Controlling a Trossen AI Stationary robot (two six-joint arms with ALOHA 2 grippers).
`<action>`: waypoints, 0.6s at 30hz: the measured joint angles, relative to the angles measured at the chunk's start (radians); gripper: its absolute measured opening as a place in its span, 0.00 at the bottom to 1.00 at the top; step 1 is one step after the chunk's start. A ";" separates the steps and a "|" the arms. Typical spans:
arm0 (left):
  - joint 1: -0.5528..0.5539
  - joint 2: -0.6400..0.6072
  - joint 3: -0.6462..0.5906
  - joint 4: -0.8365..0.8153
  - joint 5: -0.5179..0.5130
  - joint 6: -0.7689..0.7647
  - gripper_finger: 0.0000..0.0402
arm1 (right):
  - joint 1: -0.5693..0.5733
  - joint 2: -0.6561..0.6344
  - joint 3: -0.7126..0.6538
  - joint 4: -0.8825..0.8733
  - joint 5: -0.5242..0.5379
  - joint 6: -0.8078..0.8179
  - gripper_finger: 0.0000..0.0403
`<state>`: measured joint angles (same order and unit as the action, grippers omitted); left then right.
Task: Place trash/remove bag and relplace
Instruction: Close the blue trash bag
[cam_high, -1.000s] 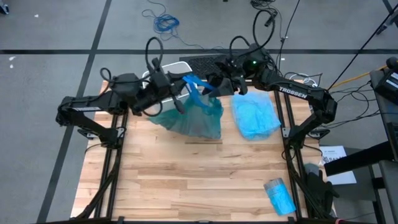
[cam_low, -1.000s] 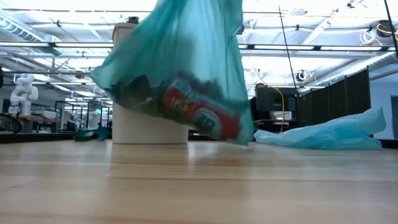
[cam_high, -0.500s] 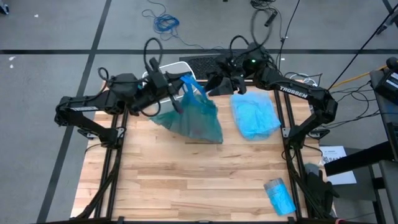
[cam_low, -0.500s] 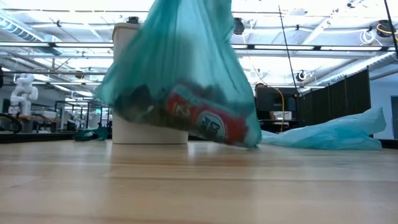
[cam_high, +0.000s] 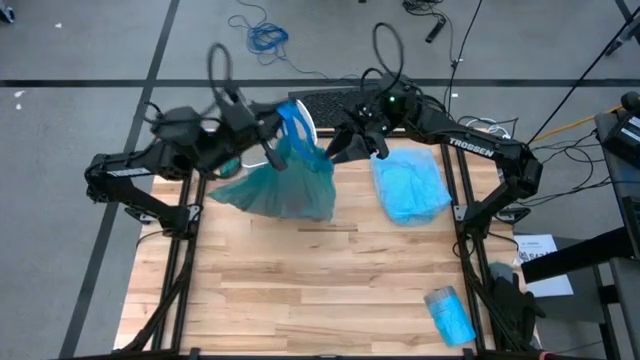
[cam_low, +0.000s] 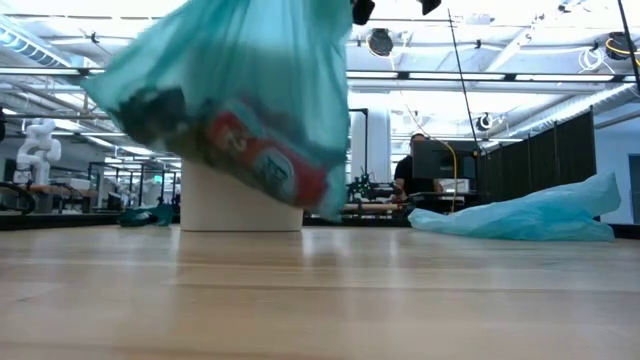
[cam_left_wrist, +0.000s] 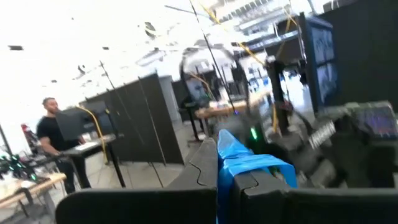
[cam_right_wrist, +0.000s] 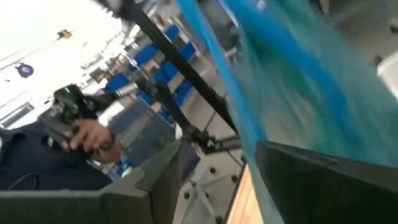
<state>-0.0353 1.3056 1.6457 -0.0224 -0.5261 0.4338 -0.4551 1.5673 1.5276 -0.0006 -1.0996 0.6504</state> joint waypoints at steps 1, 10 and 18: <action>0.000 0.000 0.017 -0.001 -0.005 0.019 0.00 | 0.003 0.000 0.000 -0.036 0.000 -0.023 0.49; 0.000 -0.002 0.108 -0.090 -0.038 0.042 0.00 | 0.058 0.000 0.000 -0.156 0.098 -0.177 0.49; 0.000 0.000 0.108 -0.087 -0.048 0.045 0.00 | 0.071 0.000 0.000 -0.218 0.246 -0.251 0.49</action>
<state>-0.0353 1.3052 1.7535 -0.1093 -0.5739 0.4793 -0.3843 1.5677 1.5276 -0.2185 -0.8539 0.3995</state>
